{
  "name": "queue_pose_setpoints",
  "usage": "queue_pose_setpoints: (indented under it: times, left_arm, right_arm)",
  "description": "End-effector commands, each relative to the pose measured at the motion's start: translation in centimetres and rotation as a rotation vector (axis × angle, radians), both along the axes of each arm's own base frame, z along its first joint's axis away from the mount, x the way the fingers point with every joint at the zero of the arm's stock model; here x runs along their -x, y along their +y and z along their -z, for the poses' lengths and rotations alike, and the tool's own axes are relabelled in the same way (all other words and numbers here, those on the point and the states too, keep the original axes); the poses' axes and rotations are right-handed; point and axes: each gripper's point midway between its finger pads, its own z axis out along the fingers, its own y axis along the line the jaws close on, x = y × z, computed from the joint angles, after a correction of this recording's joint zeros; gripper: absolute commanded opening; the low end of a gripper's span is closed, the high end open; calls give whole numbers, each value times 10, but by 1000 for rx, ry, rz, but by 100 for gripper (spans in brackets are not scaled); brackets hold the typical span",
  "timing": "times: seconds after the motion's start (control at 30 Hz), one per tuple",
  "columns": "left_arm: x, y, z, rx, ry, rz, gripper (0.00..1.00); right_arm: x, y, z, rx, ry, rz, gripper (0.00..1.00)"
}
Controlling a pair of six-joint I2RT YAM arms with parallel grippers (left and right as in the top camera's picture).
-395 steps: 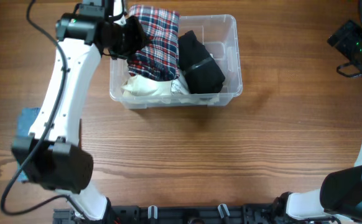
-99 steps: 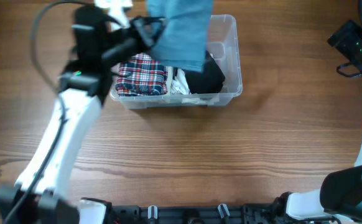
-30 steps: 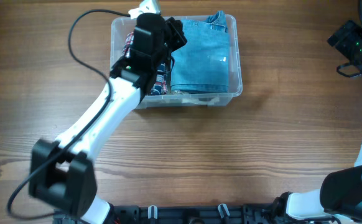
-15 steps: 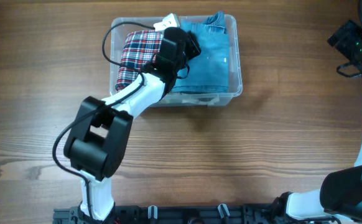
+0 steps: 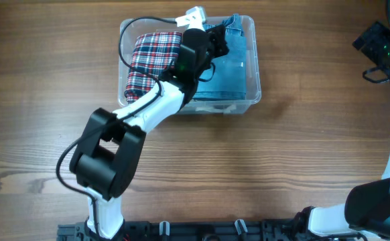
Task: Pack container
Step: 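Lower the jeans into the bin beside the plaid shirt and flatten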
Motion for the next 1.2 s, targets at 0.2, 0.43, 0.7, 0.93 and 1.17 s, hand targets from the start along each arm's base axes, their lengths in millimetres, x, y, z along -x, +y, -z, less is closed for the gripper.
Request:
queue_pose_setpoints:
  times: [0.2, 0.43, 0.7, 0.93, 1.17]
  left_arm:
    - [20, -6, 62, -227, 117, 20, 4]
    - [26, -2, 118, -301, 230, 30, 4]
    - [9, 1, -2, -250, -97, -13, 4]
    - [-11, 69, 36, -374, 49, -148, 6]
    - [-6, 69, 98, -410, 189, -55, 8]
  right_arm:
    - [-2, 3, 7, -19, 8, 1, 100]
    - [-2, 3, 7, -19, 8, 1, 100]
    - [-2, 3, 7, -19, 8, 1, 100]
    - [-2, 3, 7, -19, 8, 1, 100]
    - [-2, 3, 7, -19, 8, 1, 100]
